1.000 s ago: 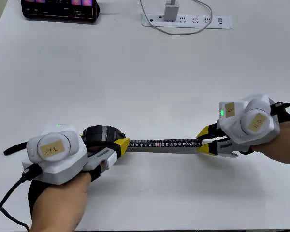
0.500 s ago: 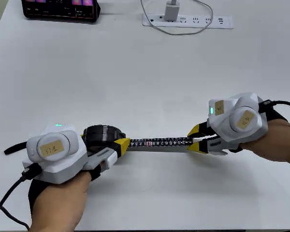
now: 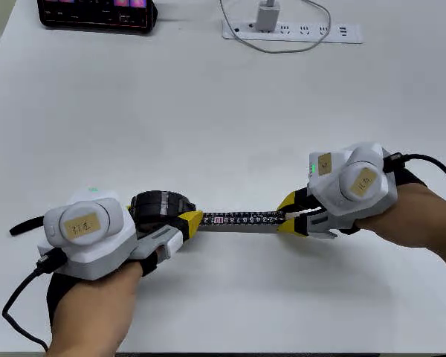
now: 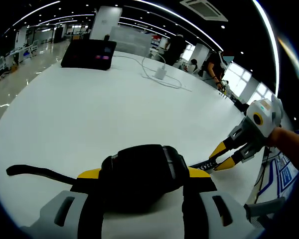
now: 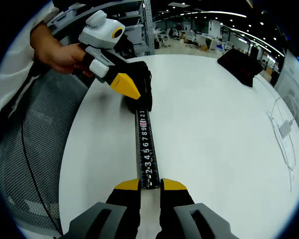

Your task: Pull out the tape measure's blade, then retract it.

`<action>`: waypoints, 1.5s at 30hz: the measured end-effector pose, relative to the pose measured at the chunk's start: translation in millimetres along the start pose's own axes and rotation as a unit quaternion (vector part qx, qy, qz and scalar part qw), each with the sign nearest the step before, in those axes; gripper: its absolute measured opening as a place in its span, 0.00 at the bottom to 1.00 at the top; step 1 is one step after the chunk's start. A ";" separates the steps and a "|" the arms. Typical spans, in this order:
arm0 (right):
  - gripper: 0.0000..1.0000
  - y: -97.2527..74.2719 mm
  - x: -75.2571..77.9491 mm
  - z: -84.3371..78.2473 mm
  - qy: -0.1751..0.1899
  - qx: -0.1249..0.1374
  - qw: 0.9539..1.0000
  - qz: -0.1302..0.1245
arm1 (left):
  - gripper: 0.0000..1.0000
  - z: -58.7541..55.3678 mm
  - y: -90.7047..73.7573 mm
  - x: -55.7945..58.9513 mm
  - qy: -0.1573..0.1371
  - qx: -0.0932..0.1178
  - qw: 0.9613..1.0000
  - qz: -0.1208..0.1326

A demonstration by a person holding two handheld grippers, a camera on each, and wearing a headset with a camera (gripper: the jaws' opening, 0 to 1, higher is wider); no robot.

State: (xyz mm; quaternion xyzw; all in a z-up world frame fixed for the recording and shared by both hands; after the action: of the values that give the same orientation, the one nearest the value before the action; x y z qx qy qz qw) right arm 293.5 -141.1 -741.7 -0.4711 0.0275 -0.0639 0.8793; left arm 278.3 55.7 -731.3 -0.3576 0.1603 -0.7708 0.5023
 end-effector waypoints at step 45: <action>0.10 18.4 -1.2 22.0 0.006 0.016 1.000 0.018 | 0.59 0.5 -2.2 0.5 -0.016 0.003 1.000 -0.014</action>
State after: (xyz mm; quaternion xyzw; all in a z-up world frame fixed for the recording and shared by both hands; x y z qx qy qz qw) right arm 296.3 -112.7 -744.8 -0.4561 0.0407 -0.0511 0.8876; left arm 277.1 56.3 -729.5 -0.3706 0.1453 -0.7723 0.4951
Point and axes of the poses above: the centre of the closed fingertips' face, and the gripper's own axes: y roughly forward along the fingers, x roughly to its right, z roughly out of its top, the point moved 4 cm from there along -y, roughly backward along the fingers, and after that the axes turned 7 degrees about -z, right-handed, at the moved point
